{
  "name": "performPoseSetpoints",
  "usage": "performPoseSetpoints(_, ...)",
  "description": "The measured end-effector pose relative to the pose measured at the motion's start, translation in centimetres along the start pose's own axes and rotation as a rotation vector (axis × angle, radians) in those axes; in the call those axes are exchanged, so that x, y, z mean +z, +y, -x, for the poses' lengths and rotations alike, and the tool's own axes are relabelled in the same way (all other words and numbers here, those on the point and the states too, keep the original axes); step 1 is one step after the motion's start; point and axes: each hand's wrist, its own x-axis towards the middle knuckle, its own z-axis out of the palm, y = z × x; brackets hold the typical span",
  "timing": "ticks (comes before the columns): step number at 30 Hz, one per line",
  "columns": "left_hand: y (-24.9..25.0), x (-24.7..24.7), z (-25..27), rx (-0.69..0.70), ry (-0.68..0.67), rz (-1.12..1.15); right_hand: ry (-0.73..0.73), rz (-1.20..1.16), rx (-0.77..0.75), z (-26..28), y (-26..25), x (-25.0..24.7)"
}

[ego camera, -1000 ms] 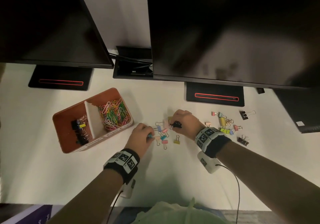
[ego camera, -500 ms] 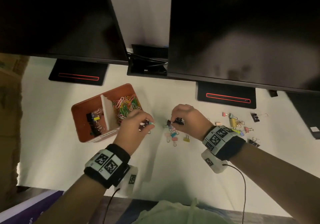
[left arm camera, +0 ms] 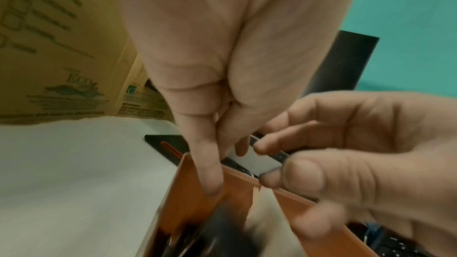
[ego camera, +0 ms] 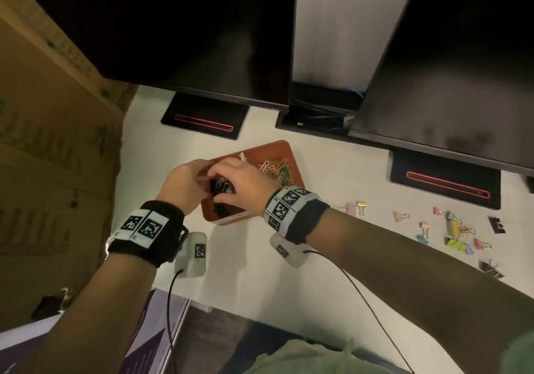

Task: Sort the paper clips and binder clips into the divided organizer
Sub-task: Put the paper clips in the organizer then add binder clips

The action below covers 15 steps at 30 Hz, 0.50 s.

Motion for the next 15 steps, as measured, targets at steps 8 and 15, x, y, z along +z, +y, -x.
performPoseSetpoints(8, 5.0, 3.0, 2.0, 0.196, -0.023, 0.149, 0.24, 0.094, 0.135, 10.5, 7.1, -2.6)
performPoseSetpoints(15, 9.5, 15.7, 3.8, 0.345, -0.406, 0.085, 0.112, 0.264, 0.724, 22.9, 17.4, -5.1)
